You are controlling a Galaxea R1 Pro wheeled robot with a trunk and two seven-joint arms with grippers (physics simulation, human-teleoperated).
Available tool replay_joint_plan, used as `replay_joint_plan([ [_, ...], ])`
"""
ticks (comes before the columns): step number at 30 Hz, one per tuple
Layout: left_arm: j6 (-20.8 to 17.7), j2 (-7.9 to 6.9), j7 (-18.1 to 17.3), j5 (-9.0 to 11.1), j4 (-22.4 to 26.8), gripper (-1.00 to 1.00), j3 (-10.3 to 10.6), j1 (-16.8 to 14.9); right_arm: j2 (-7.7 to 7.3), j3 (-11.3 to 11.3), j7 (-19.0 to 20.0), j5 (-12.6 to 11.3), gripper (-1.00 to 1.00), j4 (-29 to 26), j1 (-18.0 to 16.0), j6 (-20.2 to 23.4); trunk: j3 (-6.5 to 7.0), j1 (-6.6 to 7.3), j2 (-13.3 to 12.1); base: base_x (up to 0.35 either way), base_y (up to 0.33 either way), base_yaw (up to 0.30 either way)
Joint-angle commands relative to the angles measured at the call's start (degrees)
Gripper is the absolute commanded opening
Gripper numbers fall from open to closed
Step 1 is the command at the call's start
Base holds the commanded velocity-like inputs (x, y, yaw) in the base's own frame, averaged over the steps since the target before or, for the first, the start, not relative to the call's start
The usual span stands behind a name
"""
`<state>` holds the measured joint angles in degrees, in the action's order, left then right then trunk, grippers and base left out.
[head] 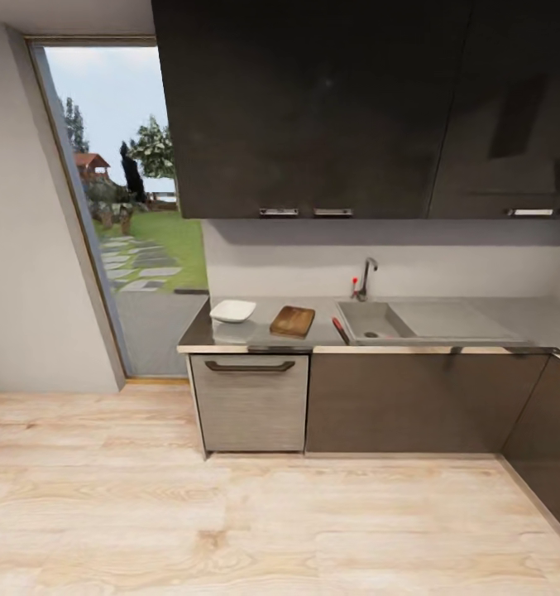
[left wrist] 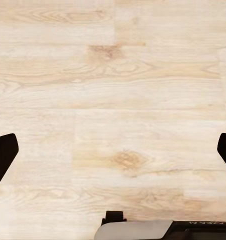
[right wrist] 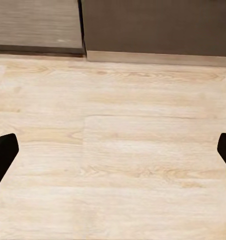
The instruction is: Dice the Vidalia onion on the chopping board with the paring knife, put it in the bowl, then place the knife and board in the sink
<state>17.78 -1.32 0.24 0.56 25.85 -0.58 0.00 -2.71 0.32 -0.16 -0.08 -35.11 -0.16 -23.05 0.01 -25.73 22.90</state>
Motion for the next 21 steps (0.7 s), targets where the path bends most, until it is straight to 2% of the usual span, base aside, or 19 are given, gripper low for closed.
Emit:
replay_joint_plan([
  [1, 0.2, 0.01, 0.0, 0.1, 0.0, 1.00, 0.0, 0.0, -0.01, 0.0, 0.0, 0.0, 1.00, 0.0, 0.0, -0.2, -0.01, -0.05, 0.0, 0.326, 0.000, 0.000],
  [21, 0.2, 0.00, 0.0, 0.1, 0.0, 1.00, 0.0, 0.0, -0.01, 0.0, 0.0, 0.0, 1.00, 0.0, 0.0, -0.2, -0.01, -0.05, 0.0, 0.326, 0.000, 0.000],
])
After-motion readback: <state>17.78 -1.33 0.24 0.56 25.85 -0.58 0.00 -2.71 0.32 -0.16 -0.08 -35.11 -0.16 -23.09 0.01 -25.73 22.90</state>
